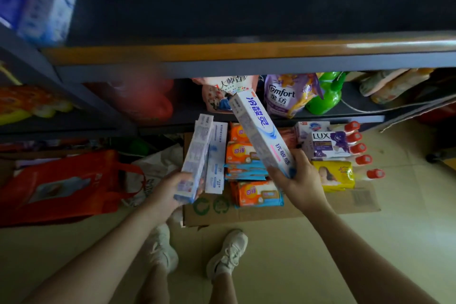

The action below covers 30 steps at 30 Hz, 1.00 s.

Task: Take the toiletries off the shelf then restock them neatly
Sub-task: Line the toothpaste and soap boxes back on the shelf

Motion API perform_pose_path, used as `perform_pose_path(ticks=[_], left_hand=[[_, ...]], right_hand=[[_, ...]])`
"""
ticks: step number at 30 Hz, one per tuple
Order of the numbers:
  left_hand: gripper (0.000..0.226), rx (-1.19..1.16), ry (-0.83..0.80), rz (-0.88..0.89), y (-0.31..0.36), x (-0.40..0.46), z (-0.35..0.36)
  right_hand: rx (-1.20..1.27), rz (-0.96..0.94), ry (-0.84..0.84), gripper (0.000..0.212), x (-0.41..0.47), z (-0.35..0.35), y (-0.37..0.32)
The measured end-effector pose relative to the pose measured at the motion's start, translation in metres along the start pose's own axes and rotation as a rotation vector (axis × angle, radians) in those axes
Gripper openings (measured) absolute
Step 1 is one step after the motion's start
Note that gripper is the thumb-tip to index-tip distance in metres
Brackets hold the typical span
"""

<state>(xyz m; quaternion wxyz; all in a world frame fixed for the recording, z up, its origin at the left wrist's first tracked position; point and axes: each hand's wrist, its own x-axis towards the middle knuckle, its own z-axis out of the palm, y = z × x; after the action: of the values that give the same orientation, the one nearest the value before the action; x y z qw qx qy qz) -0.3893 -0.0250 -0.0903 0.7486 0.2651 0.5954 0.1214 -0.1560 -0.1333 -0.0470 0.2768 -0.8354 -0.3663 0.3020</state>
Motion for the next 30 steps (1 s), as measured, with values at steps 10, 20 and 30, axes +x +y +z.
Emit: perform_pose_path(ticks=[10,20,30], left_hand=[[0.063,-0.361,-0.654,0.191,0.094,-0.094,-0.065],[0.023,-0.124,-0.188,0.273,0.178,-0.103,-0.053],[0.029,-0.529,-0.217,0.240,0.249,-0.092,-0.055]], right_hand=[[0.068,-0.280,0.116,0.044,-0.011,-0.011,-0.122],[0.088,-0.240,0.165,0.044,0.041,0.014,-0.228],[-0.261,-0.294,0.148,0.054,0.078,0.031,-0.280]])
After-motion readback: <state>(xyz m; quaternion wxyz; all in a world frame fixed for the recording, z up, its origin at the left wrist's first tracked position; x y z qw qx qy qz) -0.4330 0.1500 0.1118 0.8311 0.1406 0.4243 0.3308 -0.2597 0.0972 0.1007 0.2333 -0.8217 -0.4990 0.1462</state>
